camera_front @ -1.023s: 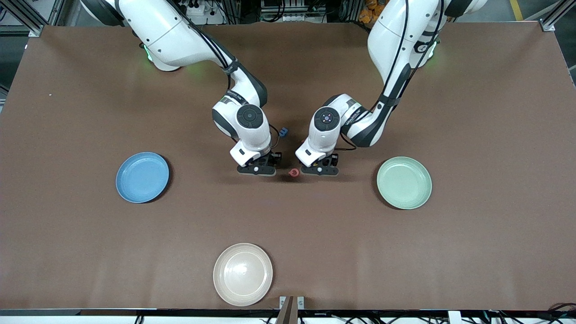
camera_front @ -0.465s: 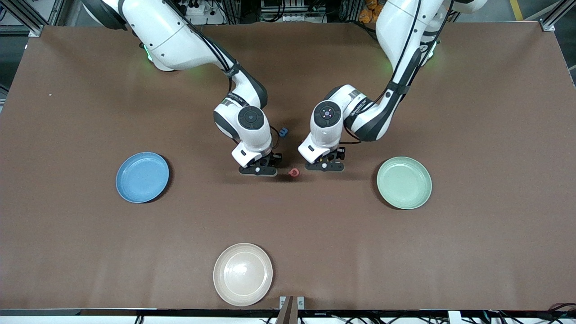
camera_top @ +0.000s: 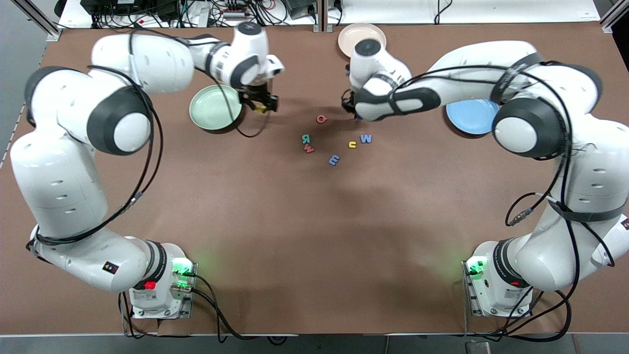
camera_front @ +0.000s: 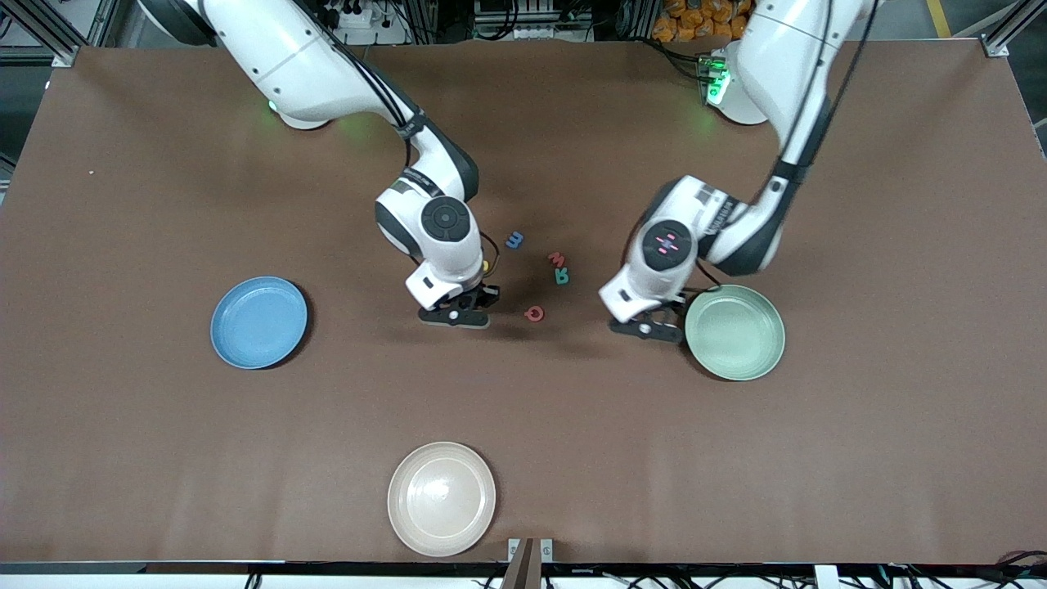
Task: Sort upper and lower case letters into plates
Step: 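Place the d on the blue plate while the left gripper places the H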
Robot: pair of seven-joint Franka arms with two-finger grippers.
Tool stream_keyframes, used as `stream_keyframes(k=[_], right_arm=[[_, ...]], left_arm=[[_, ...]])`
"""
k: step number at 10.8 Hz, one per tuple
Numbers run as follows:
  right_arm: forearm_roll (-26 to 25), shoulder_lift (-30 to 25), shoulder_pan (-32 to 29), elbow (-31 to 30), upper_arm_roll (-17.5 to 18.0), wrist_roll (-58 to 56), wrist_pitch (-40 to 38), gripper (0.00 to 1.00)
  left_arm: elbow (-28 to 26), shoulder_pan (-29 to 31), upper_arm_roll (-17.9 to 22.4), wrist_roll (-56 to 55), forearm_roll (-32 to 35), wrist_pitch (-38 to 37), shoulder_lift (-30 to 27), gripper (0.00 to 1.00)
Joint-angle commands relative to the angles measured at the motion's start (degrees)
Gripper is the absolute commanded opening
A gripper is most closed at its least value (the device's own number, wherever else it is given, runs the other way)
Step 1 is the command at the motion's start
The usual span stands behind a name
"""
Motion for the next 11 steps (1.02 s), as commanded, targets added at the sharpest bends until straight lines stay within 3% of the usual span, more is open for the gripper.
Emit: stream_keyframes(k=[1,3,7,8,11], right_arm=[[5.67,-8.42,-5.24,-1.76,1.20,-9.85,-8.08,0.00],[8.86,-12.73,-11.21,-1.68,0.41,-22.69,-17.47,0.00],[9.04,-14.60,-16.68,-1.94,-7.14,-41.94,-25.33,0.00],[9.04,-14.42,-18.26,-2.55,-8.72,-46.60,-25.34,0.00],[8.96,-13.02,-25.89,-9.65,-10.31,-60.66,-14.05,0.00]], left_arm=[[-3.51,5.42,-0.50,7.09,2.17,0.06,-1.73,0.00],[-4.74,8.77,-1.02,7.73,5.33,0.06,-2.69,0.00],[-5.98,9.22,-1.02,7.73,5.51,0.06,-3.23,0.03],[-5.98,9.22,-1.02,7.73,5.43,0.06,-3.23,0.13],[-5.98,9.22,-1.02,7.56,5.43,0.06,-3.49,0.15]])
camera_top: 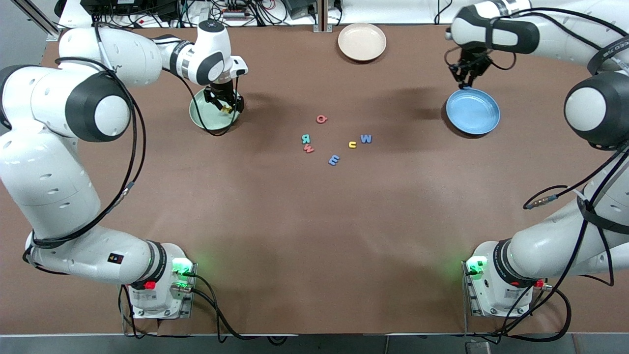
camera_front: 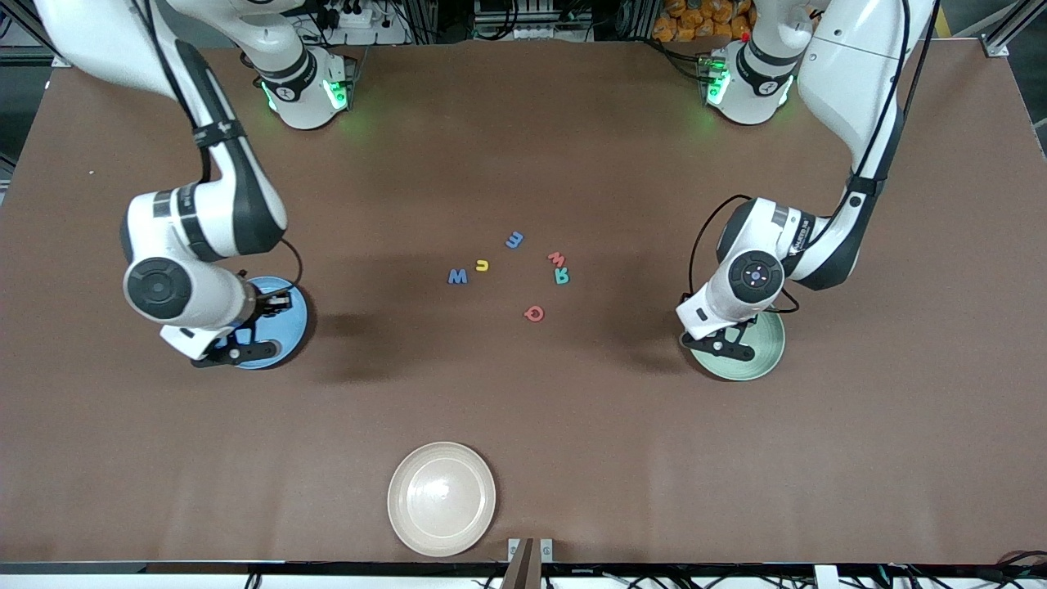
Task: Sort upper and lower case letters into plates
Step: 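Place the d on the blue plate while the left gripper places the H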
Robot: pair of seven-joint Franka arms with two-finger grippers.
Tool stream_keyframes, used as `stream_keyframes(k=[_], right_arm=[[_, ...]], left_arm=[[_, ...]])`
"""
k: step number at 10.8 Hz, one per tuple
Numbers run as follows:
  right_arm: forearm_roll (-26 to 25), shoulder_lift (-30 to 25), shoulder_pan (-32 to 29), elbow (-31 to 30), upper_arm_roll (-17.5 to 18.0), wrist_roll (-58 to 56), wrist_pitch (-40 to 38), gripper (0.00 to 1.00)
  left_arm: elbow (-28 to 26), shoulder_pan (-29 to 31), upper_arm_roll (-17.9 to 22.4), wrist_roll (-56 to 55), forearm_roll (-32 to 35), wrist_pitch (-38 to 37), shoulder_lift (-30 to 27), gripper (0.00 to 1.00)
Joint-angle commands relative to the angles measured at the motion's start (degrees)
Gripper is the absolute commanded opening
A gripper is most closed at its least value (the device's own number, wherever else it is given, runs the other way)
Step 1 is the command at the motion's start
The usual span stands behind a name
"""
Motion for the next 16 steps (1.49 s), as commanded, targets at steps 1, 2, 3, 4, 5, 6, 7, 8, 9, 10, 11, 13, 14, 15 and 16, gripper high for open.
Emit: stream_keyframes(k=[1,2,3,4,5,6,7,8,9,10,11,13,14,15,16], right_arm=[[1.27,0.63,-6.09,-7.05,-0.36,-11.04,10.55,0.00],[2.06,0.55,-6.64,-8.81,-0.37,-11.69,12.61,0.00],[2.32,0.64,-6.73,-9.01,-0.37,-11.78,12.63,0.00],[2.33,0.64,-6.73,-9.01,-0.37,-11.96,12.89,0.16],[2.41,0.64,-6.04,-9.36,-0.37,-11.70,13.33,0.91],[2.41,0.55,-5.94,-9.27,-0.37,-11.70,13.42,0.92],[2.50,0.38,-5.85,-9.27,-0.37,-11.61,13.42,0.93],[2.68,0.03,-5.33,-9.10,-0.37,-11.61,13.33,0.93],[2.77,-0.24,-5.15,-8.75,-0.37,-11.61,12.90,0.90],[2.77,-1.20,-4.72,-8.57,-0.37,-11.44,12.72,0.88],[2.77,-2.42,-3.06,-7.96,-0.45,-9.87,12.19,0.89],[2.77,-5.32,-2.52,-6.11,-0.63,-6.34,8.34,1.00],[2.77,-7.86,-2.51,-6.19,-0.63,-6.16,7.54,1.00],[2.85,-10.50,-2.69,-6.11,-0.63,-5.99,5.53,1.00],[2.85,-13.39,-2.78,-6.11,-0.63,-5.90,4.46,1.00]], left_arm=[[-1.66,0.29,-0.35,-0.20,1.45,0.01,-1.99,0.15],[-1.66,0.29,-0.35,-0.73,1.45,0.01,-1.91,0.23],[-1.48,0.20,-0.35,-0.91,0.93,0.01,-1.82,0.65],[-1.39,0.20,-0.44,-1.08,0.66,0.01,-1.90,1.00],[-1.31,0.12,-0.44,-1.17,0.66,0.01,-1.91,1.00],[-1.04,-0.15,-0.52,-1.78,0.48,0.01,-1.91,1.00],[-0.87,-0.50,-0.87,-4.40,-0.04,0.01,-1.82,1.00],[-0.17,-0.50,-2.79,-8.17,-0.83,0.01,-1.64,1.00],[0.27,-0.59,-4.90,-14.30,-1.27,0.01,-1.55,1.00],[0.80,-0.68,-6.83,-19.49,-1.28,0.01,-1.55,1.00],[1.15,-0.68,-9.11,-24.85,-1.28,0.01,-1.64,1.00],[1.94,-2.33,-11.68,-33.22,-0.57,0.01,-1.38,1.00],[2.47,-4.26,-11.69,-35.52,-1.09,0.01,-1.29,1.00],[3.17,-6.72,-11.69,-39.54,-1.19,0.01,-1.03,1.00],[4.22,-9.00,-11.69,-43.93,-1.10,0.10,-0.33,1.00]])
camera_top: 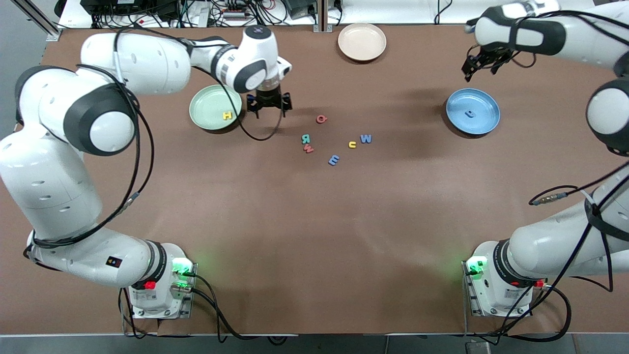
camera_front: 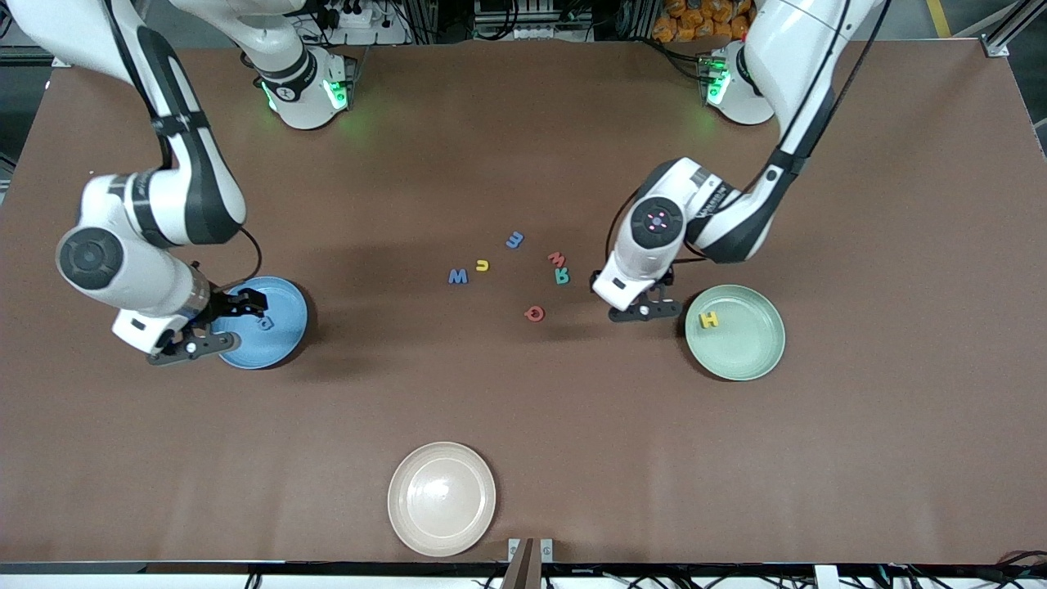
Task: Sort upper and lower case letters into plates
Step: 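Place the d on the blue plate while the left gripper places the H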
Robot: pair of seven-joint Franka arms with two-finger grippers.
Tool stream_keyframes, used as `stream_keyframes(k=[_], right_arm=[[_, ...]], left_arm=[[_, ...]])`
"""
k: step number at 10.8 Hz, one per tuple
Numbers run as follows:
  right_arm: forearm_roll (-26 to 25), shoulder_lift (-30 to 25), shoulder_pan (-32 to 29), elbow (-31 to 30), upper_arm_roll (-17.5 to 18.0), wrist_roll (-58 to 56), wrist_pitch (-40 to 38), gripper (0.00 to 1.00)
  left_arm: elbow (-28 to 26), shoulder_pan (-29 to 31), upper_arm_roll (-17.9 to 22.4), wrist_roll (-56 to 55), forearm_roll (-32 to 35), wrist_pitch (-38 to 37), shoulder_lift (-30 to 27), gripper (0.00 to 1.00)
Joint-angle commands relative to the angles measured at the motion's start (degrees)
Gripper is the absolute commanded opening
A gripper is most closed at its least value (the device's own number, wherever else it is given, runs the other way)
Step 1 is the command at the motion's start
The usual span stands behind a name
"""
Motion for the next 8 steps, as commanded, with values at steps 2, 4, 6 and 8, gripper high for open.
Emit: stream_keyframes(k=[2,4,6,8], right_arm=[[1.05,-9.47,-0.37,-0.93,-0.46,1.47,-5.72,1.00],[1.05,-13.08,-0.46,-0.40,-0.46,1.56,-8.02,1.00],[3.66,-14.23,-0.64,3.70,-0.89,1.56,-13.27,1.00],[6.67,-14.32,-0.46,7.41,-4.31,1.39,-17.34,1.00]], left_arm=[[5.48,-5.60,0.31,-9.84,-0.18,-0.16,3.80,1.00],[8.48,-8.06,0.57,-10.21,0.26,-0.16,6.71,1.00],[10.85,-8.51,0.66,-10.38,2.36,-0.07,10.04,1.00],[11.21,-9.92,1.19,-11.17,4.74,0.54,11.63,1.00]])
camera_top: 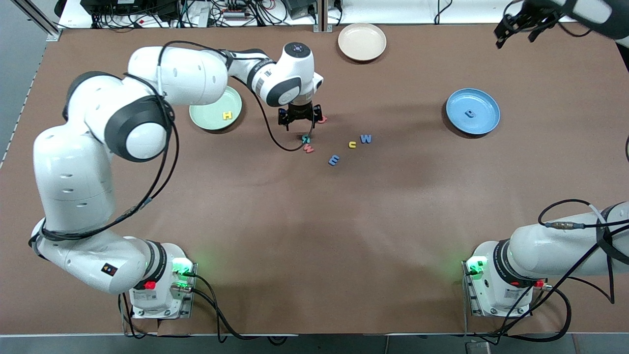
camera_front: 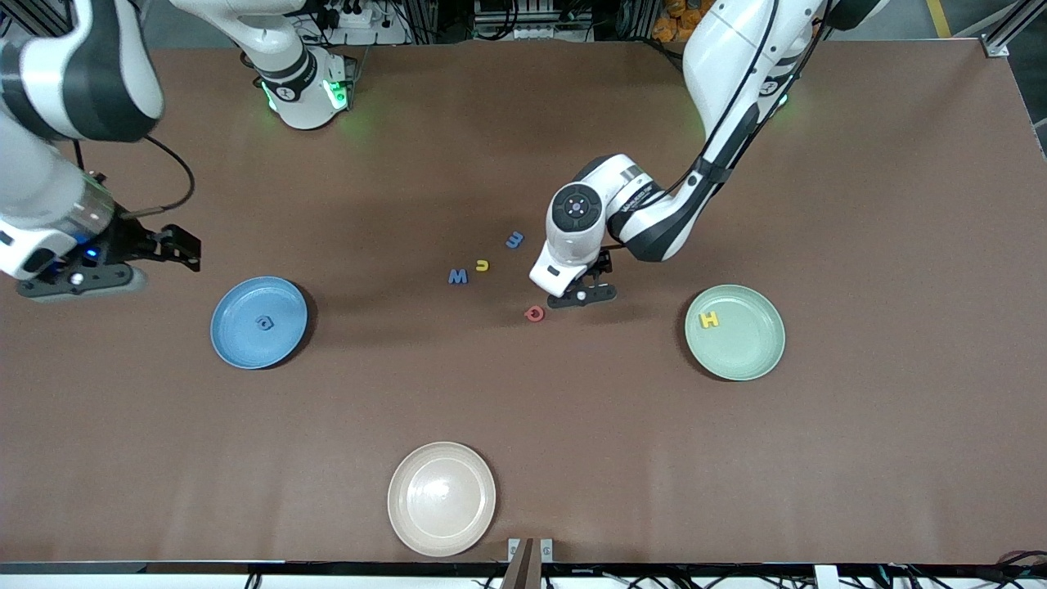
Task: Sort upper and lower case letters into plates
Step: 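Place the d on the blue plate while the left gripper places the H, then grasp the teal R with the left gripper while the right gripper withdraws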
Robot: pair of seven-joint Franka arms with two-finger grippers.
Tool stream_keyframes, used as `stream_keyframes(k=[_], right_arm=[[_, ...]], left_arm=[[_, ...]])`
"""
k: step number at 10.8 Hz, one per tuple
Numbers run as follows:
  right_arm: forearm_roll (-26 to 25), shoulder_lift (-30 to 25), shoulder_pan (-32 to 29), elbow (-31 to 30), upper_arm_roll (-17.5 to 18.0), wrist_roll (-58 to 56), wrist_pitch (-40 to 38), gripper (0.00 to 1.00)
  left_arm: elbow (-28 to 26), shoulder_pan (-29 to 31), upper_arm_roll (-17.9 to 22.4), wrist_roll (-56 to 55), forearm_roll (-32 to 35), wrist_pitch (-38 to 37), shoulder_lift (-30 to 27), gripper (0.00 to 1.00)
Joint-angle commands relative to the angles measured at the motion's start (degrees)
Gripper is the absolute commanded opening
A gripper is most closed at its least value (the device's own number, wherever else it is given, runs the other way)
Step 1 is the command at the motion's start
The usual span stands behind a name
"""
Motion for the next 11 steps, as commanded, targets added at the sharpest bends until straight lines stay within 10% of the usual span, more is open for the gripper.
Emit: stream_keyframes(k=[1,4,11], right_arm=[[2.35,-0.52,-0.19,2.70,-3.18,-0.21,-2.55,1.00],[2.27,0.00,0.25,2.70,-3.81,0.14,-2.20,1.00],[2.26,1.32,0.69,2.70,-3.55,0.14,-1.23,1.00]], left_arm=[[2.09,-1.70,0.86,-3.46,3.69,0.81,2.53,1.00],[1.91,-2.93,0.86,-4.62,5.99,1.26,3.68,0.96],[1.74,-3.02,0.77,-4.88,5.99,1.26,3.68,0.31]])
